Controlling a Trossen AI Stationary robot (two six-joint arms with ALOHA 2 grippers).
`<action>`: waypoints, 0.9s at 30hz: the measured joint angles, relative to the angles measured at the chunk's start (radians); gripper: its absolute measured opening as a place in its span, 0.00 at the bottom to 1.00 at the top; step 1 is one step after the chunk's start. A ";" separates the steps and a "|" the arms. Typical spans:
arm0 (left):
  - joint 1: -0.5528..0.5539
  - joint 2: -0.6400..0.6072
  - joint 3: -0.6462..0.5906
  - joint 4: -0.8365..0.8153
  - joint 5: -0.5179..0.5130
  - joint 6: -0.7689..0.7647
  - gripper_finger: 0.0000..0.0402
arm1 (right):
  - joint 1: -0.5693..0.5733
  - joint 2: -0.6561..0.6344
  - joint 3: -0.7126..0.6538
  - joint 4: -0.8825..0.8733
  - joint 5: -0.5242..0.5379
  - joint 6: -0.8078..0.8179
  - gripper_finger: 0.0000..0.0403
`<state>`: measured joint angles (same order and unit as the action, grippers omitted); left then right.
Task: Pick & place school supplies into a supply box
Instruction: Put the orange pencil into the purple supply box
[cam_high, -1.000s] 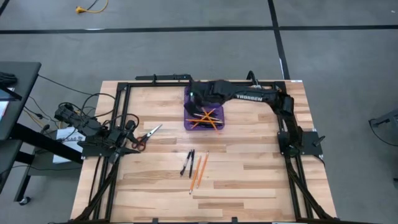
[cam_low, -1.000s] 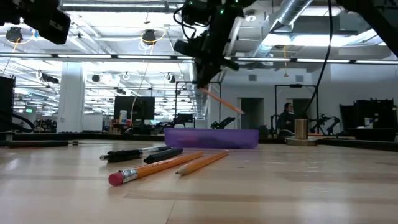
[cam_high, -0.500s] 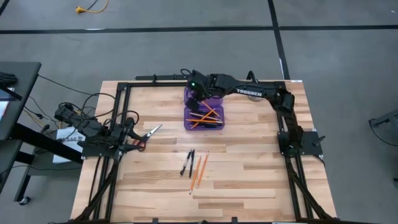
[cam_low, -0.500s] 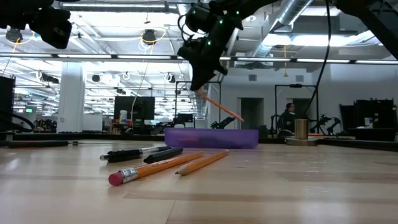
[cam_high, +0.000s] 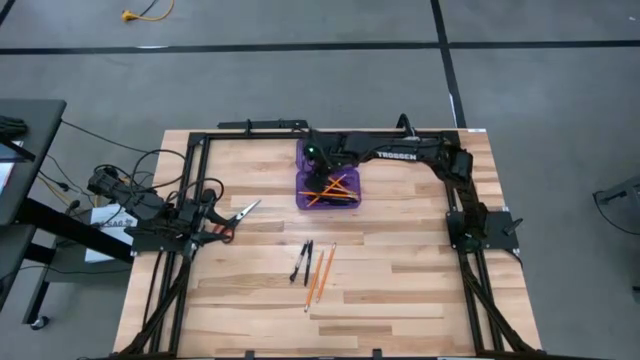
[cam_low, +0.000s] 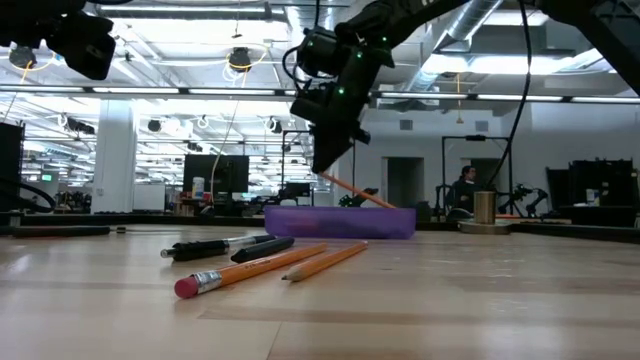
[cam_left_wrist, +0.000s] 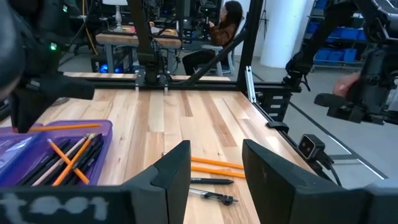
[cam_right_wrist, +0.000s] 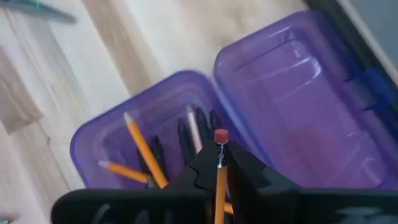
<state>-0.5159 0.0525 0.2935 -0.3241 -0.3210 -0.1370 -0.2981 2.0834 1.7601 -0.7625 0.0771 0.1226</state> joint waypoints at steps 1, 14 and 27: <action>0.000 0.000 0.000 0.000 0.000 -0.001 0.33 | 0.004 0.000 -0.008 0.005 -0.001 0.000 0.03; 0.000 0.000 0.000 0.000 0.001 -0.016 0.33 | 0.044 0.000 -0.016 -0.007 0.000 0.140 0.28; 0.000 0.000 0.000 0.000 0.029 -0.017 0.33 | 0.133 -0.005 0.012 -0.180 -0.097 0.563 0.37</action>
<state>-0.5159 0.0525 0.2935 -0.3244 -0.2920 -0.1535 -0.1650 2.0789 1.7718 -0.9426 -0.0198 0.6853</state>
